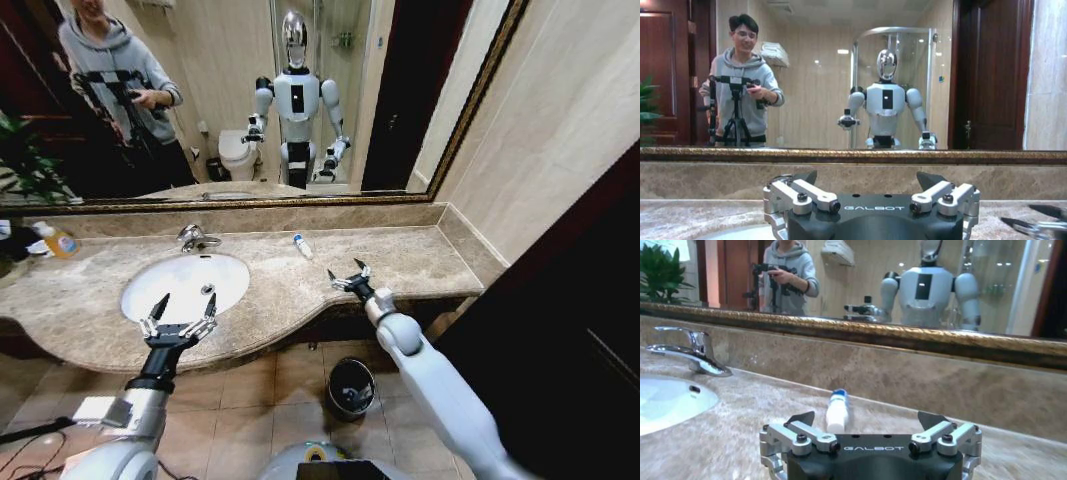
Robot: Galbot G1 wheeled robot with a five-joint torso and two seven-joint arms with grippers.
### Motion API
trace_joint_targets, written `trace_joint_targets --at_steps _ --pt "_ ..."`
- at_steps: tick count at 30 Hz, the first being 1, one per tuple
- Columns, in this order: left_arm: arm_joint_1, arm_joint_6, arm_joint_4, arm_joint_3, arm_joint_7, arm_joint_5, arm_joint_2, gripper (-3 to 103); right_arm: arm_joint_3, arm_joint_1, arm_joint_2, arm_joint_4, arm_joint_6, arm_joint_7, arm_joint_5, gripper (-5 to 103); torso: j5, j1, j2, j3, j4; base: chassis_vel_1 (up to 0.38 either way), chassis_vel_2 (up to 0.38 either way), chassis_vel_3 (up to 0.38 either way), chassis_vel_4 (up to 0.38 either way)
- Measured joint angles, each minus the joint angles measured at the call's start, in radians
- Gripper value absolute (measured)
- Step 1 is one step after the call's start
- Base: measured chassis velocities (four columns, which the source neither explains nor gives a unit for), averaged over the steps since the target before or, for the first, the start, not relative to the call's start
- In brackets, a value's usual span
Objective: Pick up the trash from the sink and place it in the trash bin.
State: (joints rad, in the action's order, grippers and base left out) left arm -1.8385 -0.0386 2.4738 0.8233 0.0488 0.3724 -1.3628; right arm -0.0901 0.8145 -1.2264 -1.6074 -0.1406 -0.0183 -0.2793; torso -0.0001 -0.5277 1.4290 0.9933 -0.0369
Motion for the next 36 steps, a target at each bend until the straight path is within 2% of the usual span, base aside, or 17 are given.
trace_joint_targets --at_steps 4,12,16,22,28,29,34,36 --pt "0.0 0.0 0.0 0.0 0.0 0.0 0.0 100 0.042 -0.084 -0.055 0.089 -0.003 0.002 -0.007 100 0.0 0.0 0.0 0.0 0.0001 0.0 0.0 0.0 0.0" --pt "0.0 0.0 0.0 0.0 0.0 0.0 0.0 100 0.086 -0.15 -0.132 0.182 -0.007 0.003 0.009 100 -0.0002 0.0 0.0 0.0 0.0 0.0 0.0 0.0 0.0" --pt "0.0 0.0 0.0 0.0 0.0 0.0 0.0 100 0.101 -0.207 -0.216 0.326 0.037 0.001 0.073 100 -0.0002 0.0 0.0 0.0 -0.0001 0.0 0.0 0.0 0.0" --pt "0.0 0.0 0.0 0.0 0.0 0.0 0.0 100 0.042 -0.22 -0.232 0.392 0.077 0.004 0.173 100 -0.0004 0.0 0.0 0.0 0.0006 0.0 0.0 0.0 0.0" --pt "0.0 0.0 0.0 0.0 0.0 0.0 0.0 100 0.042 -0.25 -0.264 0.475 0.091 0.005 0.181 102 0.0 0.0 0.0 0.0 0.0 0.0 0.0 0.0 0.0" --pt "0.0 0.0 0.0 0.0 0.0 0.0 0.0 100 0.047 -0.254 -0.269 0.485 0.093 0.0 0.176 98 0.0 0.0 0.0 0.0 0.0001 0.0 0.0 0.0 0.0" --pt "0.0 0.0 0.0 0.0 0.0 0.0 0.0 100 0.051 -0.266 -0.28 0.511 0.101 -0.006 0.171 95 0.0001 0.0 0.0 0.0 0.0001 0.0 0.0 0.0 0.0" --pt "0.0 0.0 0.0 0.0 0.0 0.0 0.0 100 0.05 -0.274 -0.285 0.527 0.11 -0.008 0.171 88 0.0001 0.0 0.0 0.0 0.0001 0.0 0.0 0.0 0.0"
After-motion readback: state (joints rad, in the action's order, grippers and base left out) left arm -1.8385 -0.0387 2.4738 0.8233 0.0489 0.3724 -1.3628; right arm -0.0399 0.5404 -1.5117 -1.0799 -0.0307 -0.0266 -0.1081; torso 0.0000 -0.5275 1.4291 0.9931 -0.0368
